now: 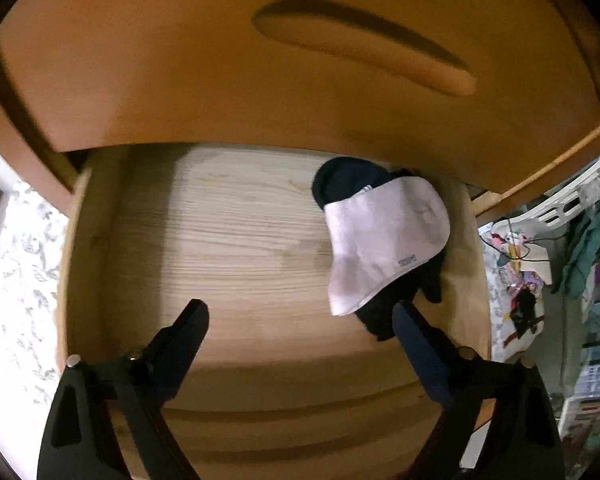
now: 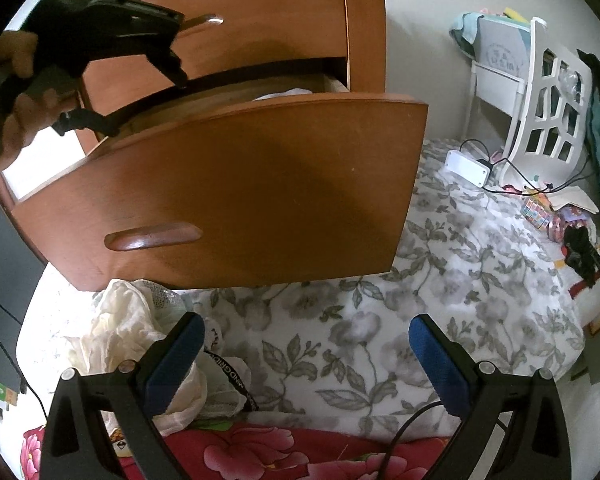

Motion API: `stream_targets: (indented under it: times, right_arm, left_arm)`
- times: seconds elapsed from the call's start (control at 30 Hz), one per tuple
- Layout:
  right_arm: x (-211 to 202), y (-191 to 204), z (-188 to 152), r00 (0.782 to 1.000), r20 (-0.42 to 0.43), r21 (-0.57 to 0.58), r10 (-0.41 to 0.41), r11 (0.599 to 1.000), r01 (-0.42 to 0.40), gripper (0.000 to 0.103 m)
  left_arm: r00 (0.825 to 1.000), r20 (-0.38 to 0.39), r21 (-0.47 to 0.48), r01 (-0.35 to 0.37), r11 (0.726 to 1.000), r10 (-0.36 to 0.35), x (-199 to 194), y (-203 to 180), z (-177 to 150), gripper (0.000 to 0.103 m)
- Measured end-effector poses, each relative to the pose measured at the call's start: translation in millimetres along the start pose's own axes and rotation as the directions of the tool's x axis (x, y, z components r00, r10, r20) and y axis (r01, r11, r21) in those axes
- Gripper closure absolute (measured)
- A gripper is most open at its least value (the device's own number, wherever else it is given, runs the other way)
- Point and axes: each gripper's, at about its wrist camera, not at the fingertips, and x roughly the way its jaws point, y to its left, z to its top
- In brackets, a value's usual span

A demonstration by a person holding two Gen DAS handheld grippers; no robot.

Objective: Take underwear out of drawer
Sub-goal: 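Move the left gripper into the drawer over the pale pink sock, then close the left gripper on the pale pink sock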

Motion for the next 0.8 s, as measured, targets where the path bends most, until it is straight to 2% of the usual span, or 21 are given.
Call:
stream_targets:
  times: [0.37, 0.47, 0.6, 0.8]
  right_arm:
    - [4, -1, 0, 1.0, -0.016, 0.005, 0.007, 1.0, -0.006, 0.0]
    - [6, -2, 1, 1.0, -0.025, 0.008, 0.009, 1.0, -0.009, 0.0]
    - [8, -3, 1, 0.999, -0.036, 0.011, 0.013, 1.0, -0.013, 0.0]
    - [9, -4, 1, 0.999, -0.04, 0.011, 0.015, 1.0, -0.015, 0.0]
  left_arm:
    - [0.991, -0.111, -0.049, 0.065, 0.997, -0.071, 45, -7, 18, 0.013]
    - [0.987, -0.134, -0.047, 0.085, 0.995, -0.091, 54, -13, 19, 0.018]
    - [0.981, -0.159, -0.045, 0.101, 0.994, -0.107, 66, -21, 20, 0.02]
    - [0.977, -0.184, -0.023, 0.104, 0.994, -0.107, 78, -34, 25, 0.026]
